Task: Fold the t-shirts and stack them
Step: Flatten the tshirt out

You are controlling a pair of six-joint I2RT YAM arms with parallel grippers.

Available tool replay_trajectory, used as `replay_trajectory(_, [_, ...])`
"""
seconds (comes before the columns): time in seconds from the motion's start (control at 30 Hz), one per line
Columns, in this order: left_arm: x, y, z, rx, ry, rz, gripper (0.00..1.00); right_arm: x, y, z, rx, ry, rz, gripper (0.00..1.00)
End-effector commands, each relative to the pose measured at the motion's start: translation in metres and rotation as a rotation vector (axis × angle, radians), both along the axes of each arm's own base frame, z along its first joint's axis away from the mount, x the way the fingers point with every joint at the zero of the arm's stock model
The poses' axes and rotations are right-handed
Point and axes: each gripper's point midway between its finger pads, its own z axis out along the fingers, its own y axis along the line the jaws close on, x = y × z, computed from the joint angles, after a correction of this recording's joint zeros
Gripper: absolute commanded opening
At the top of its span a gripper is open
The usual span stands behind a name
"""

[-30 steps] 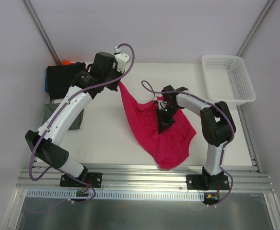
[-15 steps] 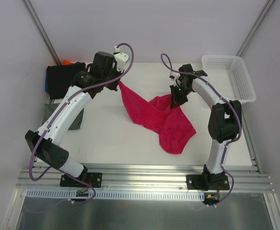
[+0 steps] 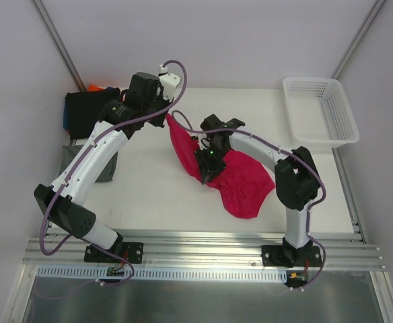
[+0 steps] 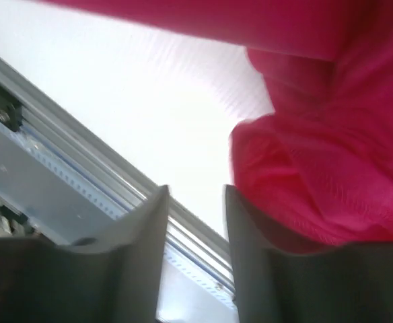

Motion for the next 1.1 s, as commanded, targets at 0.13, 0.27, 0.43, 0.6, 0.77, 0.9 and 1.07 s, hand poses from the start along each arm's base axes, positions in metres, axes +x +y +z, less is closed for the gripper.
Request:
replay_trajectory(0.13, [-0.004,0.002,0.03,-0.064,-0.061,0.009,0.0,-0.005,-0.025,0.025,-0.011,-0.047,-0.052,0.58])
replay_trajectory(0.27, [-0.003,0.001,0.028,-0.068,-0.056,0.009,0.0,-0.016,-0.06,0.029,-0.065,-0.077,-0.093,0.6])
replay_trajectory(0.43, [-0.003,-0.003,0.026,-0.081,-0.043,0.002,0.0,-0.02,-0.093,0.025,-0.087,-0.093,-0.15,0.59])
replay_trajectory(0.6, [-0.002,-0.004,0.027,-0.085,-0.044,0.0,0.0,-0.004,-0.106,0.016,-0.069,-0.087,-0.206,0.54])
replay_trajectory(0.77, [-0.004,-0.002,0.025,-0.076,-0.043,0.006,0.0,0.023,-0.113,0.005,-0.063,-0.091,-0.222,0.53])
replay_trajectory(0.9, [-0.004,0.001,0.024,-0.065,-0.044,0.011,0.0,0.045,-0.122,-0.004,-0.064,-0.088,-0.252,0.51])
replay_trajectory(1.07, [-0.003,0.0,0.019,-0.061,-0.034,0.01,0.0,0.061,-0.127,-0.009,-0.063,-0.09,-0.262,0.5])
